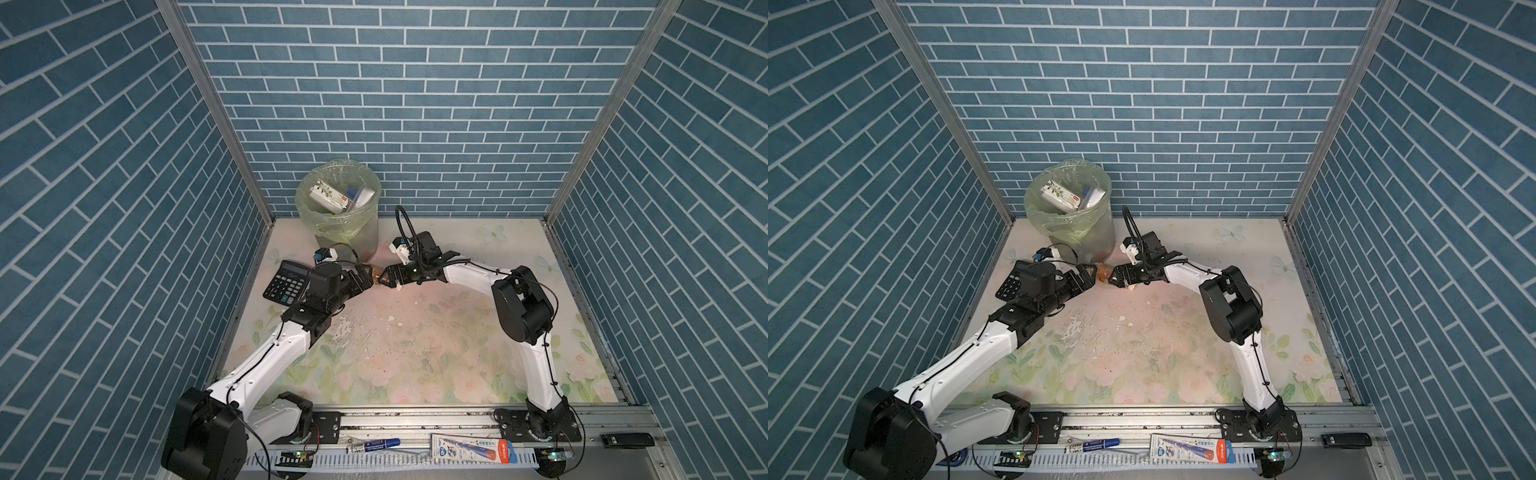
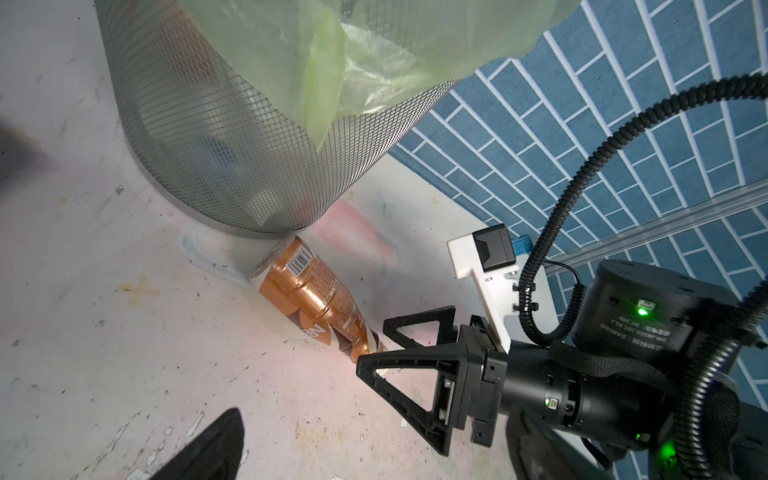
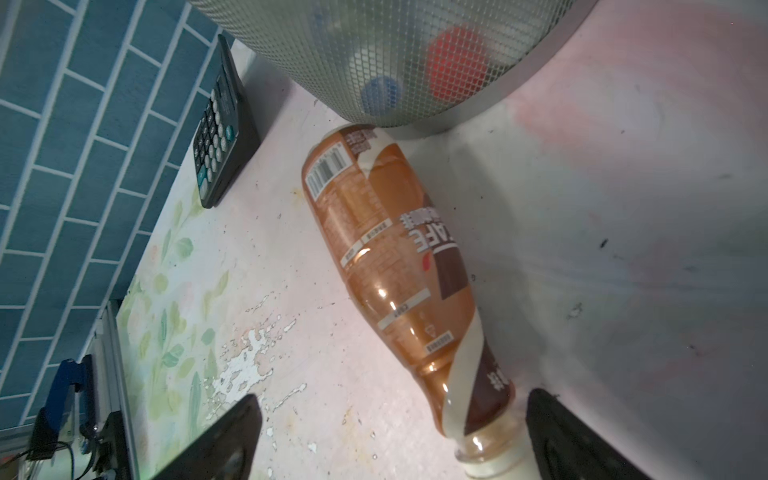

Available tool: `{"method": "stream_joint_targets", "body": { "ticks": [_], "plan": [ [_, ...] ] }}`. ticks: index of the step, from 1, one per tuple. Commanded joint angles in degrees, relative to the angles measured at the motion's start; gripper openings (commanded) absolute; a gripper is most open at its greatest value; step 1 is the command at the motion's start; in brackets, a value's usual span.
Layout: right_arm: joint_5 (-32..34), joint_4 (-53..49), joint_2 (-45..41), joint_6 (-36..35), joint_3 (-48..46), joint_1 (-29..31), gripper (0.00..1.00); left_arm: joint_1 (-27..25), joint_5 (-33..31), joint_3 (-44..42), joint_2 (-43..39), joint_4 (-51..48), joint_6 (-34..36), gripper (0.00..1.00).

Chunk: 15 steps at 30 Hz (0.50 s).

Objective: Throw the plastic bottles in the bin
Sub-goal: 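Lower the right gripper onto the Nescafe bottle and close it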

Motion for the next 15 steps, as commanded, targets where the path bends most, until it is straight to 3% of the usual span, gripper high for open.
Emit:
{"method": "stream_joint_targets", "body": {
  "ticks": [1, 8, 15],
  "plan": [
    [4.0, -3.9, -0.7, -5.1, 0.8, 0.1, 0.99, 0.6, -0.9, -0.6, -1.1, -0.8, 0.3, 0.99],
    [5.7, -4.1, 2.1, -7.5, 1.8, 1.6, 0.94, 1.1, -1.3, -2.3, -2.0, -1.3, -0.2, 0.99],
    [7.0, -5.0, 6.0, -8.9, 4.9, 3.2, 0.8, 2.1, -0.5, -2.7, -1.2, -1.1, -1.8, 0.99]
  ]
}}
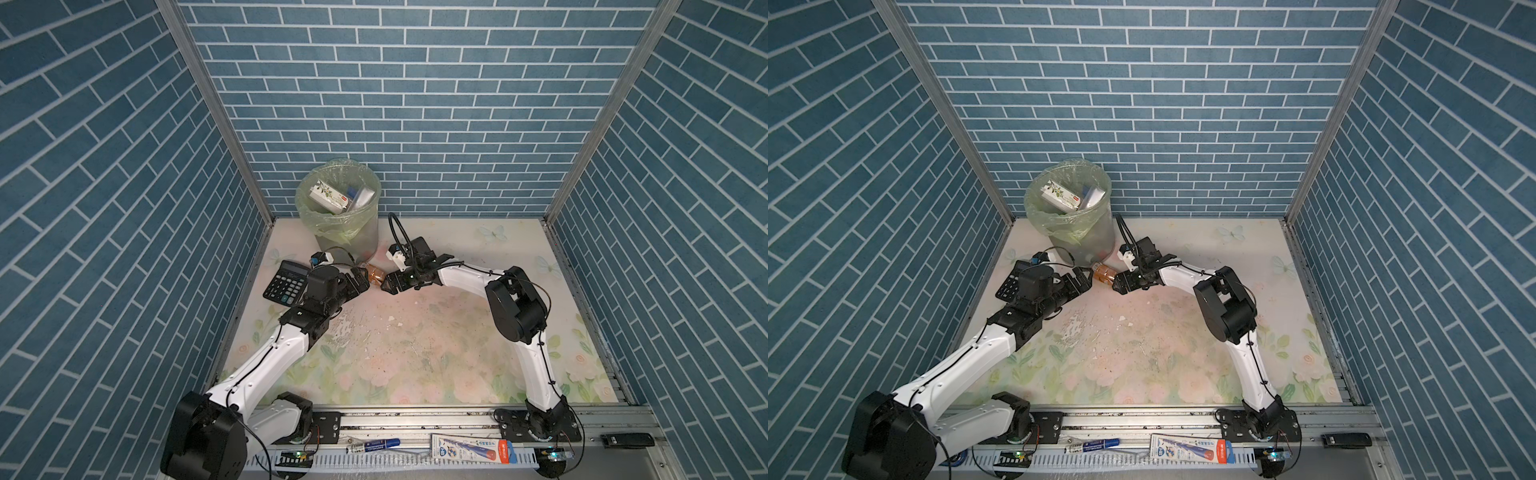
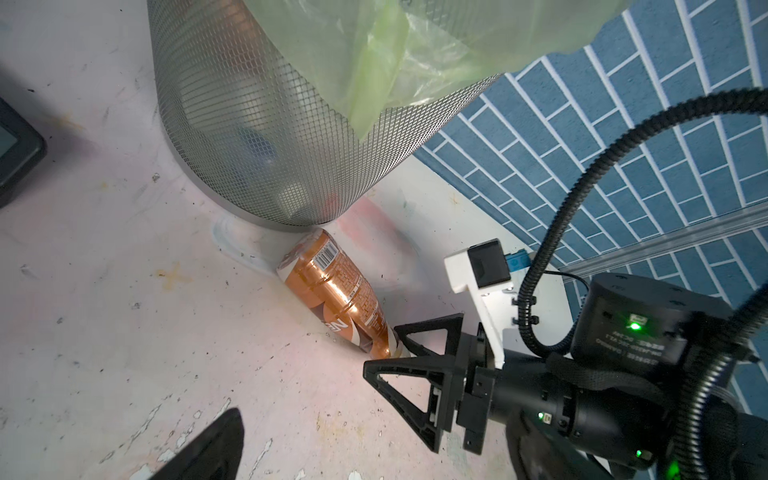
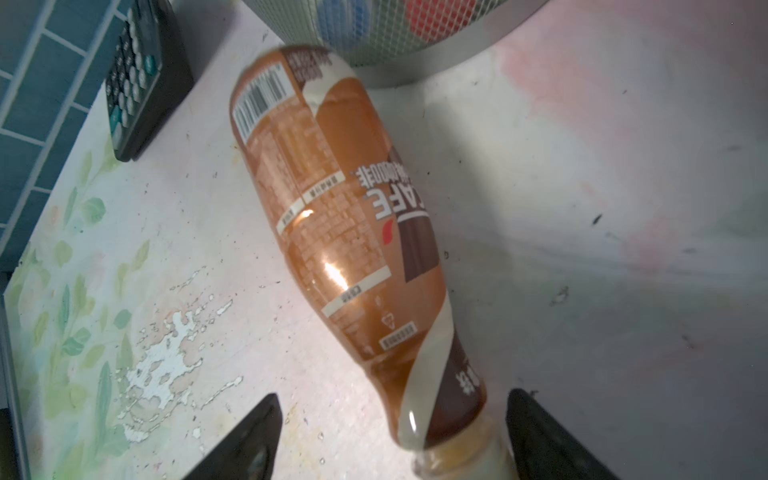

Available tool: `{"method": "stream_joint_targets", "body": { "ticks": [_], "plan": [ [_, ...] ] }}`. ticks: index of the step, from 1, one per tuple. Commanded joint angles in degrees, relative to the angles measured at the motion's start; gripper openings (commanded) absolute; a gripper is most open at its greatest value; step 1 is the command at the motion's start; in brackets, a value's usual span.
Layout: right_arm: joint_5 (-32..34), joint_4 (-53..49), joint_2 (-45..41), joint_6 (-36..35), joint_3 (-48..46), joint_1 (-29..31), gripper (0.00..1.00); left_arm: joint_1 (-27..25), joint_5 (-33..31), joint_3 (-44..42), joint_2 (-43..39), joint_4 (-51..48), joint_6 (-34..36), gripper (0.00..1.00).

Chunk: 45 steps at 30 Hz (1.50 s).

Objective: Throw the plastic bottles in the bin
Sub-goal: 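Lower the right gripper onto the Nescafe bottle and close it, then lift the Nescafe bottle upright with the right gripper while left grasps its base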

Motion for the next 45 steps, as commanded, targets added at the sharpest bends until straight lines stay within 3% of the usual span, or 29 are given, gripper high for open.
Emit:
{"method": "stream_joint_targets", "body": {
  "ticks": [1, 12, 19, 30, 45],
  "plan": [
    [2.2, -2.0, 2.8, -3.0, 3.4, 1.0, 0.78, 0.7, 0.2, -0.8, -0.1, -0.6, -0.9, 0.99],
    [5.5, -2.1, 4.2, -3.4, 3.3, 3.0, 0.48, 2.5, 1.0, -1.8, -0.1, -0.7, -3.2, 0.99],
    [4.6, 1.3, -0.5, -1.2, -2.3, 3.2, 0.24, 2.5, 3.3, -1.9, 2.1, 1.1, -5.2, 0.99],
    [0.6, 5.7, -11.0, 3.4, -10.2, 3.3, 0.19, 2.5, 10.8, 4.0, 12.0, 10.1, -9.4, 0.99],
    [-5.1, 11.6, -20.6, 6.6, -16.2, 3.3, 0.18, 2.2, 11.0, 11.1, 17.6, 12.1, -9.2, 0.95]
  ]
}}
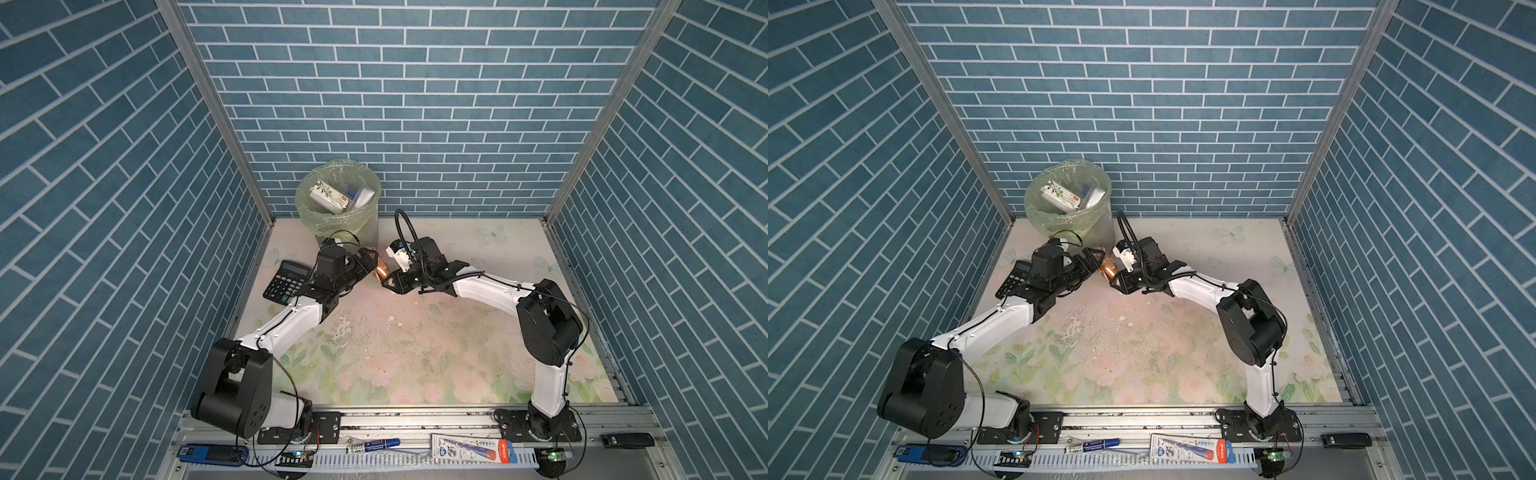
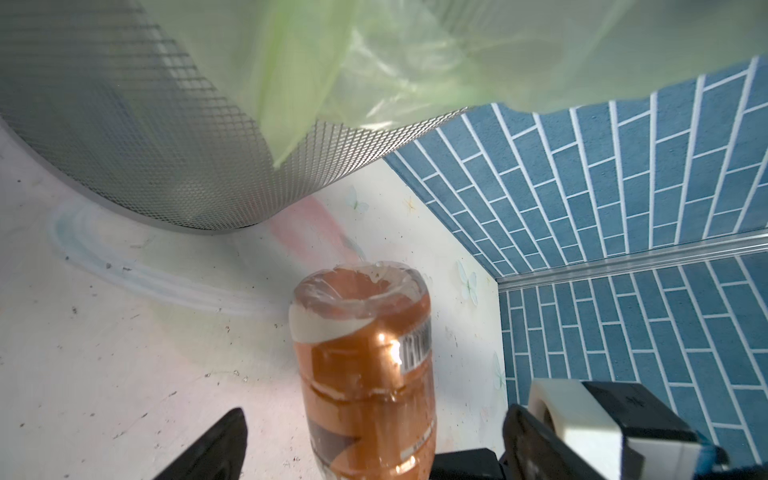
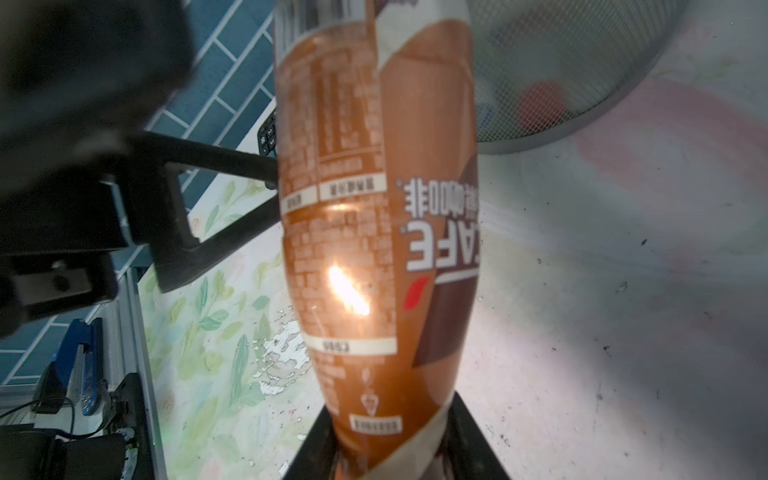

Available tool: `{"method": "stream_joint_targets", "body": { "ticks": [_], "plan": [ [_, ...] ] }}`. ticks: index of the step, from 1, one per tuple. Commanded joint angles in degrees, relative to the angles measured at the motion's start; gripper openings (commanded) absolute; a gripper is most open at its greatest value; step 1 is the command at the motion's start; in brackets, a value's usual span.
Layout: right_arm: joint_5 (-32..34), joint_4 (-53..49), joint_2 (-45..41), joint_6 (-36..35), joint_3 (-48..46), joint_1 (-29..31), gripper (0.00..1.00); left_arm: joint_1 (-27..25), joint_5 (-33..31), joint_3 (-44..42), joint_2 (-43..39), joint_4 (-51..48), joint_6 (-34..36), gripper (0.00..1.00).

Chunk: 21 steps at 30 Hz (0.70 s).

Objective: Throw the plastic bottles in the bin
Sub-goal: 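Lift the Nescafe bottle upright with the right gripper while left grasps its base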

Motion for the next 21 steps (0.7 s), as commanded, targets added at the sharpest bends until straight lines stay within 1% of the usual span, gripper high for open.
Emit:
{"method": "stream_joint_targets", "body": {
  "ticks": [1, 4, 8, 11, 17, 18, 21],
  "plan": [
    [-3.3, 3.0, -2.7, 1.8, -2.0, 0.3, 0.18, -0.1, 0.4, 2.4, 1.1, 1.7, 0.4, 0.94],
    [-4.0, 4.5, -3.6, 2.3, -2.9, 0.3, 0.18, -0.2, 0.4, 3.6, 2.2, 1.6, 0.5, 0.91],
    [-4.6, 5.1, -4.5, 2.3, -3.0, 0.3, 0.18, -0.2, 0.4, 4.2, 3.0, 2.5, 0.6, 0.84],
    [-4.9, 5.1, -4.8, 2.3, -3.0, 0.3, 0.18, -0.2, 1.0, 4.7, 3.6, 2.9, 0.6, 0.76],
    [-5.8, 5.6, -5.0, 2.3, -2.5, 0.4, 0.18, -0.3, 1.3, 4.6, 3.4, 3.3, 0.9, 0.66],
    [-5.9, 5.5, -4.9, 2.3, -2.4, 0.3, 0.19, -0.3, 1.4, 4.6, 3.2, 3.2, 0.9, 0.64],
    [-5.8, 5.2, -5.3, 2.3, -2.0, 0.3, 0.27, -0.3, 1.2, 4.9, 2.1, 2.4, 1.8, 0.58]
  ]
}}
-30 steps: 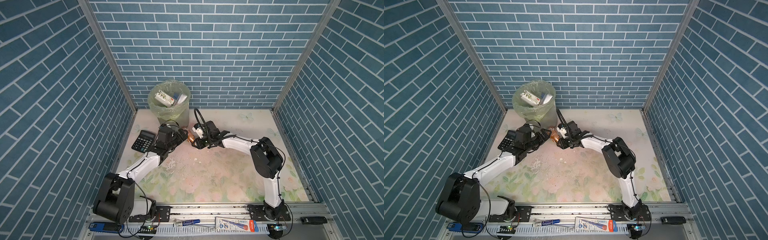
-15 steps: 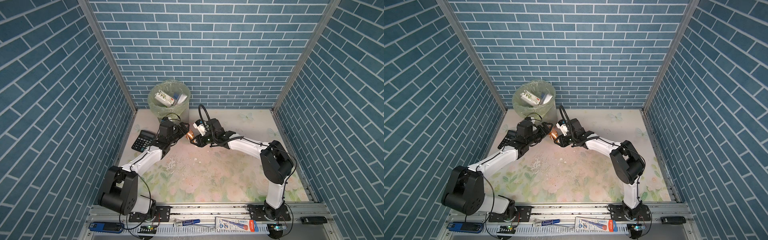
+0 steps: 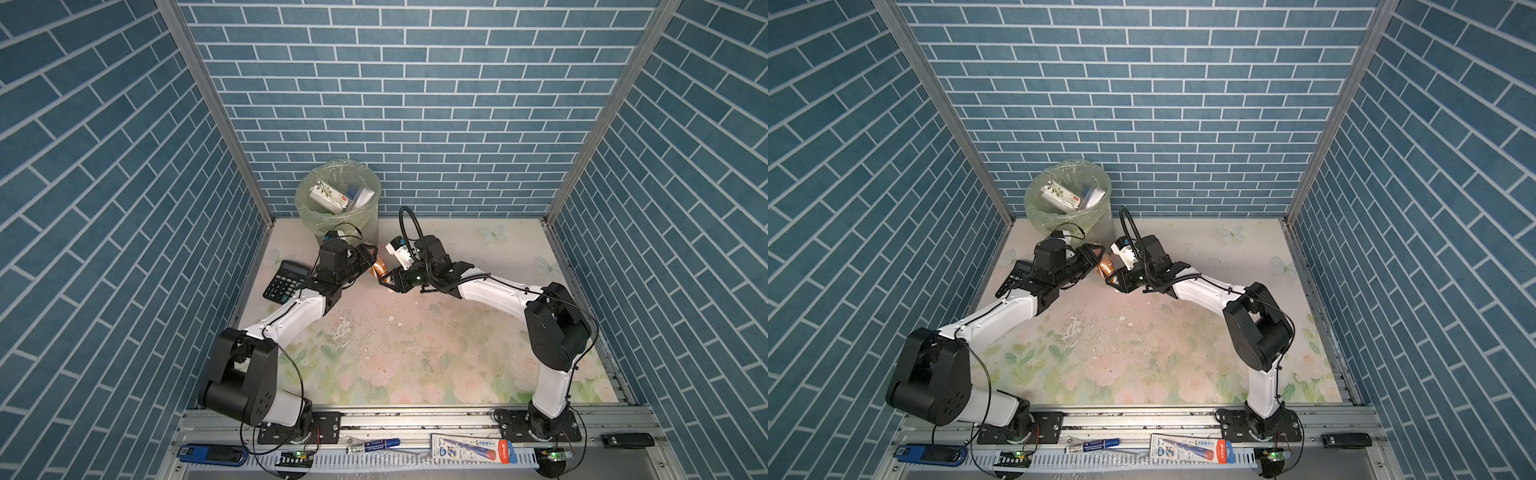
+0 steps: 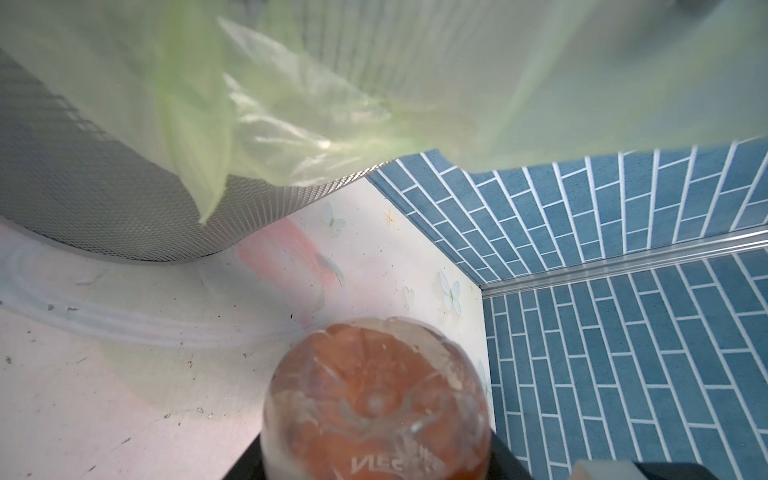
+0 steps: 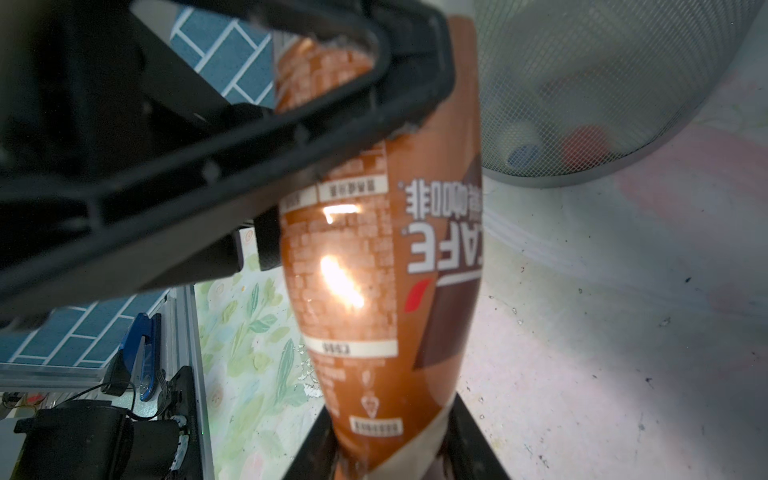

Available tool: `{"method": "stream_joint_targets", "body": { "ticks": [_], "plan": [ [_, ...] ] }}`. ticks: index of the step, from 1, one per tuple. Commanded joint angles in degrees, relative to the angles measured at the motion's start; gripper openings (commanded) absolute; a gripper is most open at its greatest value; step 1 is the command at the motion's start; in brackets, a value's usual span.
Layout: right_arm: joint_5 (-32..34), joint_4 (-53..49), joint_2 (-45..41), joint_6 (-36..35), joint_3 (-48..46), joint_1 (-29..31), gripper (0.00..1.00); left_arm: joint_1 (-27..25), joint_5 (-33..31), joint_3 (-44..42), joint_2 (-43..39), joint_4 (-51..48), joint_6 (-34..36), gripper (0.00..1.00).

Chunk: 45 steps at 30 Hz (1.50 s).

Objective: Throw the plastic bottles in the bin
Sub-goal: 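Lift the Nescafe bottle upright with the right gripper while left grasps its base, then raise the Nescafe bottle over the bin with the left gripper while right releases, then open the left gripper above the bin to drop the Nescafe bottle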

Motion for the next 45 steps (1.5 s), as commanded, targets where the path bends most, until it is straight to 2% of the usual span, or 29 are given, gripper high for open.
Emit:
{"method": "stream_joint_targets", "body": {
  "ticks": [1, 6, 11, 19, 24, 29, 37, 42, 45],
  "plan": [
    [-1.5, 1.0, -3.0, 0.7, -0.1, 0.3, 0.29, -0.2, 0.3, 1.9, -1.3, -0.4, 2.7, 0.55],
    [-0.1, -1.1, -5.1, -0.7, 0.8, 0.1, 0.51, -0.2, -0.7, 5.2, -3.1, -5.6, 7.2, 0.54],
    [1.9, -2.2, -9.0, -2.0, 1.4, -0.5, 0.76, 0.0, -2.9, 12.2, -4.7, -12.1, 13.5, 0.54],
    [6.4, -3.7, -13.2, -5.0, 8.3, -1.2, 0.99, 1.9, -8.1, 28.7, -2.8, -20.0, 24.5, 0.54],
    [7.9, -3.4, -12.1, -5.6, 13.8, -1.4, 0.99, 4.9, -9.4, 37.9, 1.0, -19.0, 27.3, 0.54],
    [7.6, -4.4, -10.4, -5.7, 19.8, -1.4, 0.99, 5.9, -13.2, 50.9, 5.4, -20.4, 35.0, 0.54],
    [7.3, -4.6, -10.1, -6.7, 21.7, -2.0, 0.99, 7.7, -15.3, 68.2, 12.1, -22.4, 41.6, 0.55],
    [6.6, -3.8, -9.8, -5.9, 20.5, -3.1, 0.99, 8.5, -16.2, 73.0, 16.9, -22.8, 43.4, 0.55],
    [5.7, -3.4, -9.3, -4.7, 20.1, -3.7, 0.99, 9.1, -16.9, 73.6, 21.4, -23.7, 42.2, 0.56]
  ]
}}
